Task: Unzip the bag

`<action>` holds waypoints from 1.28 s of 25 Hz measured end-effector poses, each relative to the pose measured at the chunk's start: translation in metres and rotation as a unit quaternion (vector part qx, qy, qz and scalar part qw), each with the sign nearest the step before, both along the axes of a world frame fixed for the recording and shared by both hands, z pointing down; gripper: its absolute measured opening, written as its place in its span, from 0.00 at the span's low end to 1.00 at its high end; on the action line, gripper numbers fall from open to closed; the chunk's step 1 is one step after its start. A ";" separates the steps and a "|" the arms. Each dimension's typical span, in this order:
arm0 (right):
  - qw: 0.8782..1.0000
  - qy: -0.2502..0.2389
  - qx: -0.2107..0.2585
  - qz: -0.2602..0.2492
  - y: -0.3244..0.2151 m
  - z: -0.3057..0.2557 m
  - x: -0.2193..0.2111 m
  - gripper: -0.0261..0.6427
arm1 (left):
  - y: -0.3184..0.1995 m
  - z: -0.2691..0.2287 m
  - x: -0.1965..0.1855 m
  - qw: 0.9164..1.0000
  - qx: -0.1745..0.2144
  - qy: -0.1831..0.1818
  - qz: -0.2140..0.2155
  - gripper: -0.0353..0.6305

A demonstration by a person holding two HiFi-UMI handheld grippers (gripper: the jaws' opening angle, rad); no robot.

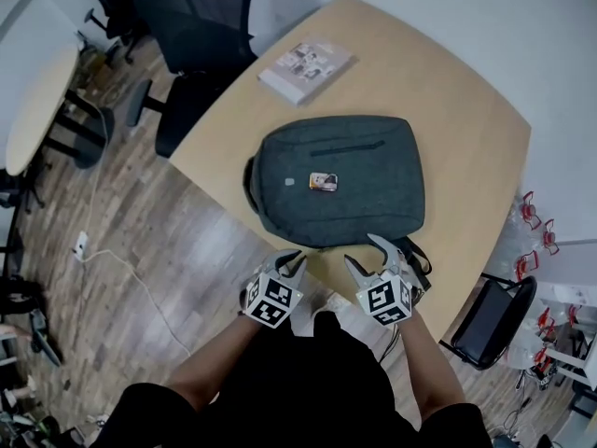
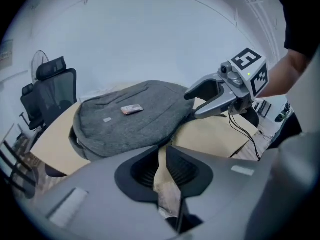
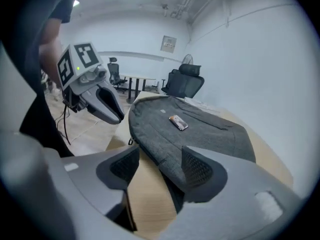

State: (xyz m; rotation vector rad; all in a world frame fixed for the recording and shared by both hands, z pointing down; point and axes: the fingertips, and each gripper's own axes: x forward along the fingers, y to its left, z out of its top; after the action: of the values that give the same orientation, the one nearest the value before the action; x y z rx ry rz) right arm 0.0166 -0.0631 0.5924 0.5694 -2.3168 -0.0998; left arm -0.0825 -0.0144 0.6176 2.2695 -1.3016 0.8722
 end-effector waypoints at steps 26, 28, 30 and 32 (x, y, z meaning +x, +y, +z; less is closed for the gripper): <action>0.956 -0.212 0.083 0.185 -0.026 -0.142 0.024 0.04 | -0.070 -0.140 -0.006 0.978 0.190 0.087 -0.020 0.08; 0.954 -0.218 0.083 0.188 -0.030 -0.144 0.023 0.04 | -0.073 -0.137 -0.005 0.979 0.186 0.086 -0.019 0.08; 0.952 -0.222 0.084 0.191 -0.033 -0.146 0.021 0.04 | -0.076 -0.136 -0.004 0.979 0.183 0.091 -0.022 0.08; 0.952 -0.223 0.087 0.191 -0.035 -0.147 0.017 0.04 | -0.078 -0.136 -0.002 0.978 0.182 0.096 -0.023 0.08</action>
State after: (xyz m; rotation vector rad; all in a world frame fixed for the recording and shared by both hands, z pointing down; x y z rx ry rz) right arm 0.0335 -0.0982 0.4452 1.2259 -2.5908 0.0124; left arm -0.0847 -0.0923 0.4813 2.5079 -1.5155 0.4090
